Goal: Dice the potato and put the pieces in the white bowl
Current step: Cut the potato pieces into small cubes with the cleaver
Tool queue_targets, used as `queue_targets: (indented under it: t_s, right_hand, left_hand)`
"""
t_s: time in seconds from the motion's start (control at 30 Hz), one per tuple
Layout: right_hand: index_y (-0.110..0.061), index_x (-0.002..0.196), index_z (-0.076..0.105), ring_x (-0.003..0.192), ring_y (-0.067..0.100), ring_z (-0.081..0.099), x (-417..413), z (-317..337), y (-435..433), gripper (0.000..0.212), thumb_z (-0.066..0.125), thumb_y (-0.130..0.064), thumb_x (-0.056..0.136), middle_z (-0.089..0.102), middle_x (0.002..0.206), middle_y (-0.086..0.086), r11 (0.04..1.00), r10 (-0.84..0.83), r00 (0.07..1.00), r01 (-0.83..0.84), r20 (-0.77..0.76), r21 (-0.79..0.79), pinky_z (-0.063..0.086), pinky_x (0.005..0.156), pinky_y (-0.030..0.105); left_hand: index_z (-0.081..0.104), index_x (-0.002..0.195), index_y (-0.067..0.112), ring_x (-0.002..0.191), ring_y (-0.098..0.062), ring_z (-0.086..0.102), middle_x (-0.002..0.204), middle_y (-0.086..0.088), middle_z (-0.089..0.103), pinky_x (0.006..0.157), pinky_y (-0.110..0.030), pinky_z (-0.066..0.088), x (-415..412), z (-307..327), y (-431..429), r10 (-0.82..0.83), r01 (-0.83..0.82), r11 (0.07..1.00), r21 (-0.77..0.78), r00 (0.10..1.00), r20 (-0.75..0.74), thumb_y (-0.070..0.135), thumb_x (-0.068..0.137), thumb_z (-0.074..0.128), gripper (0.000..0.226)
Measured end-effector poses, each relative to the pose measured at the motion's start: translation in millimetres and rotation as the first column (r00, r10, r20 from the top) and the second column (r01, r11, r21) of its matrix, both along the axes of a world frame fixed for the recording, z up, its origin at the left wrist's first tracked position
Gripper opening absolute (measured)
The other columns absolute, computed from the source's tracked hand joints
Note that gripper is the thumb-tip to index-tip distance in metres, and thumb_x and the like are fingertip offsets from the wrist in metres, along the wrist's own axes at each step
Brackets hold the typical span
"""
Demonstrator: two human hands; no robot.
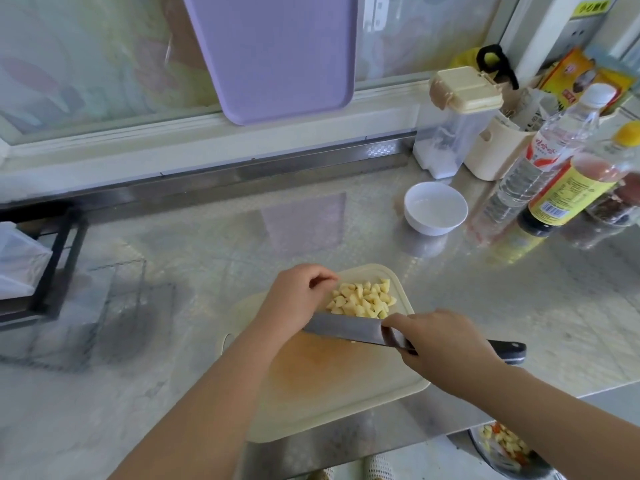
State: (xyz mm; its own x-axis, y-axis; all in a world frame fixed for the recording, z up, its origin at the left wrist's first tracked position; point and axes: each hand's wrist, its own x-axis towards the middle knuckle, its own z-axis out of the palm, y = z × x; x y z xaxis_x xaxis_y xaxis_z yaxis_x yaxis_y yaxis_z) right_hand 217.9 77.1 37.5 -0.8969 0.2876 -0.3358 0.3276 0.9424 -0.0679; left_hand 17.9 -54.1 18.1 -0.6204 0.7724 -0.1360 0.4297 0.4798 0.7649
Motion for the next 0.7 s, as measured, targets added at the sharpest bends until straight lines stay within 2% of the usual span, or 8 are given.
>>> queue_targets:
  t_s: [0.1, 0.2, 0.27, 0.3, 0.4, 0.53, 0.63, 0.7]
  right_hand:
    - [-0.042, 0.123, 0.053, 0.078, 0.013, 0.064, -5.3, -7.0, -0.9, 0.027, 0.049, -0.037, 0.097, 0.065, 0.089, -0.011, 0.971, -0.164, 0.986, 0.16, -0.01, -0.179, 0.056, 0.071, 0.03]
    - [-0.04, 0.117, 0.057, 0.072, 0.009, 0.062, -17.0, -13.9, -6.3, 0.022, 0.052, -0.033, 0.096, 0.063, 0.079, -0.01, 0.887, -0.291, 0.957, 0.275, 0.014, -0.372, 0.054, 0.068, 0.028]
    - [-0.03, 0.101, 0.059, 0.067, 0.01, 0.06, -29.2, -16.0, -16.2, 0.008, 0.051, -0.029, 0.098, 0.062, 0.077, -0.007, 0.825, -0.33, 0.944, 0.303, 0.028, -0.477, 0.054, 0.062, 0.028]
    - [-0.026, 0.096, 0.059, 0.064, 0.012, 0.059, -35.1, -17.0, -22.6, 0.008, 0.051, -0.027, 0.098, 0.063, 0.077, -0.004, 0.795, -0.348, 0.937, 0.315, 0.034, -0.519, 0.056, 0.062, 0.03]
    - [-0.023, 0.094, 0.057, 0.056, 0.011, 0.059, -48.0, -23.9, -44.2, 0.011, 0.049, -0.027, 0.1, 0.065, 0.078, 0.001, 0.715, -0.397, 0.914, 0.361, 0.077, -0.598, 0.052, 0.051, 0.023]
    - [-0.02, 0.091, 0.054, 0.056, 0.013, 0.057, -51.8, -37.9, -69.8, 0.012, 0.048, -0.024, 0.1, 0.061, 0.077, 0.003, 0.667, -0.41, 0.905, 0.379, 0.109, -0.642, 0.048, 0.048, 0.02]
    - [-0.016, 0.095, 0.057, 0.059, 0.013, 0.053, -47.8, -45.4, -80.0, 0.012, 0.048, -0.024, 0.099, 0.062, 0.078, 0.012, 0.681, -0.411, 0.905, 0.385, 0.111, -0.623, 0.055, 0.059, 0.037]
    - [-0.016, 0.097, 0.058, 0.062, 0.014, 0.053, -44.8, -47.5, -80.5, 0.012, 0.049, -0.024, 0.099, 0.066, 0.085, 0.016, 0.693, -0.429, 0.898, 0.395, 0.095, -0.603, 0.056, 0.071, 0.043]
  left_hand:
    - [0.069, 0.11, 0.028, 0.096, 0.002, 0.063, 0.101, 0.016, 0.069, 0.084, -0.013, 0.046, -16.7, 9.2, -26.6, 0.229, -0.23, 0.963, 0.139, 0.973, 0.028, 0.02, 0.098, 0.055, 0.02]
    - [0.067, 0.105, 0.031, 0.094, -0.006, 0.066, 0.098, 0.011, 0.07, 0.085, -0.023, 0.048, -30.8, 0.8, -57.6, 0.42, -0.416, 0.89, 0.187, 0.907, 0.02, 0.015, 0.096, 0.055, 0.022]
    - [0.066, 0.112, 0.029, 0.098, -0.007, 0.063, 0.106, 0.01, 0.067, 0.084, -0.021, 0.045, -33.7, -9.1, -74.7, 0.385, -0.384, 0.922, 0.046, 0.923, -0.014, 0.017, 0.096, 0.056, 0.022]
    - [0.064, 0.119, 0.028, 0.1, -0.008, 0.061, 0.113, 0.01, 0.064, 0.085, -0.021, 0.043, -33.3, -16.1, -82.5, 0.332, -0.332, 0.941, -0.062, 0.943, -0.017, 0.02, 0.096, 0.058, 0.024]
    - [0.054, 0.132, 0.03, 0.106, -0.008, 0.056, 0.124, 0.01, 0.053, 0.092, -0.025, 0.044, -26.3, -36.8, -100.5, 0.176, -0.177, 0.936, -0.306, 0.984, -0.028, 0.032, 0.092, 0.064, 0.041]
    - [0.057, 0.128, 0.03, 0.104, -0.01, 0.059, 0.12, 0.011, 0.053, 0.091, -0.03, 0.051, -13.4, -48.9, -99.9, 0.136, -0.163, 0.938, -0.306, 0.985, -0.109, 0.028, 0.088, 0.068, 0.041]
    - [0.059, 0.123, 0.03, 0.1, -0.01, 0.059, 0.118, 0.011, 0.055, 0.086, -0.031, 0.053, -7.7, -48.2, -96.9, 0.109, -0.158, 0.946, -0.283, 0.978, -0.179, 0.026, 0.091, 0.064, 0.033]
    - [0.06, 0.122, 0.031, 0.1, -0.007, 0.058, 0.117, 0.013, 0.057, 0.087, -0.028, 0.052, -6.3, -45.2, -96.7, 0.112, -0.134, 0.957, -0.257, 0.989, -0.098, 0.027, 0.091, 0.063, 0.032]
